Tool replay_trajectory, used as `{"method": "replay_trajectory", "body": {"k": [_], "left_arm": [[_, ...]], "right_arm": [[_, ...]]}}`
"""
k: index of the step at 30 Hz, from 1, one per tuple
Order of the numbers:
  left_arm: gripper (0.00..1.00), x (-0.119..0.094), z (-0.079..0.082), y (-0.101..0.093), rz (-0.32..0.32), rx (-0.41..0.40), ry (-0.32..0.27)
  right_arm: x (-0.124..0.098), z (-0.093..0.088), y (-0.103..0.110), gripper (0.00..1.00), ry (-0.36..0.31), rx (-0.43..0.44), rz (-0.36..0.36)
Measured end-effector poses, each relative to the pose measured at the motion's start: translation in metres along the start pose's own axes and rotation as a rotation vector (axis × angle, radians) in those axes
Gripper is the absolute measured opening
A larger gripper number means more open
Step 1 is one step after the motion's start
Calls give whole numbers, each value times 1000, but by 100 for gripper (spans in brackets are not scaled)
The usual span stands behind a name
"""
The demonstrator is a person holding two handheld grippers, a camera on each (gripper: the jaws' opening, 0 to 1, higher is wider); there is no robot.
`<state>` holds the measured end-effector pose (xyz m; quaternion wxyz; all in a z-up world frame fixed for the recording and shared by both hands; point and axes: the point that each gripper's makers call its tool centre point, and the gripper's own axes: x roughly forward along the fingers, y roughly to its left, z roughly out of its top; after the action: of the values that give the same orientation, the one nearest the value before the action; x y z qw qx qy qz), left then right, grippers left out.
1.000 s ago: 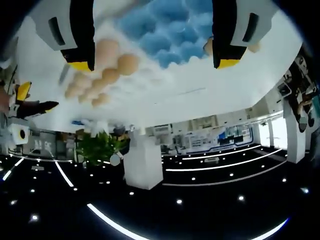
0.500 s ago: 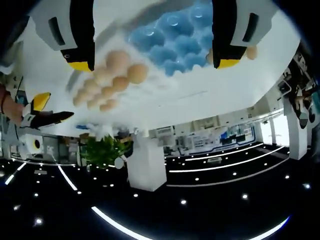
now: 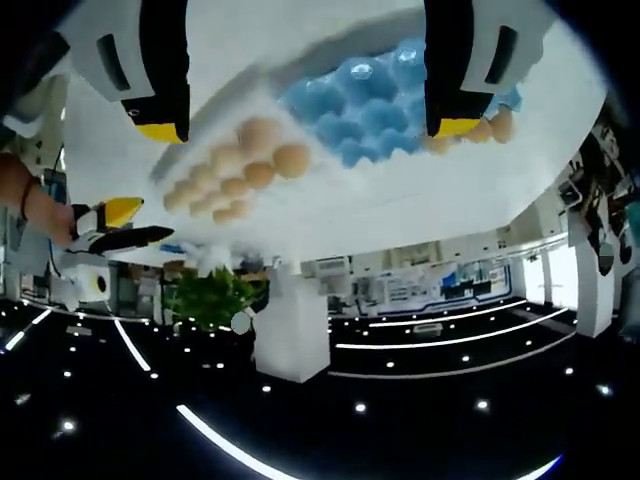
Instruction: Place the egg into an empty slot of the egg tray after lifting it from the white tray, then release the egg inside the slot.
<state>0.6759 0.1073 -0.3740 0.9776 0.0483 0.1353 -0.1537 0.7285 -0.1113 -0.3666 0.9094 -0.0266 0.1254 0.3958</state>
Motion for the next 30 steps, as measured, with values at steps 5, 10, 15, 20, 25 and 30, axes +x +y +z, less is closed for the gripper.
{"method": "replay_trajectory", "body": {"k": [5, 10, 15, 20, 25, 30], "left_arm": [[100, -3, -2, -6, -12, -33, -17], [100, -5, -9, -7, 13, 7, 3], [100, -7, -11, -11, -6, -31, -6], [100, -9, -14, -8, 7, -34, -10], [100, -12, -18, -7, 23, -67, -11], [100, -15, -19, -5, 25, -62, -10]], "right_arm": [[5, 0, -6, 84, 1, 11, -9], [12, 1, -13, 83, -2, 20, -19], [19, 8, -19, 81, -30, 47, -29], [27, 8, -28, 80, -26, 47, -48], [33, 5, -39, 75, -17, 41, -91], [45, 7, -46, 74, -4, 55, -92]]}}
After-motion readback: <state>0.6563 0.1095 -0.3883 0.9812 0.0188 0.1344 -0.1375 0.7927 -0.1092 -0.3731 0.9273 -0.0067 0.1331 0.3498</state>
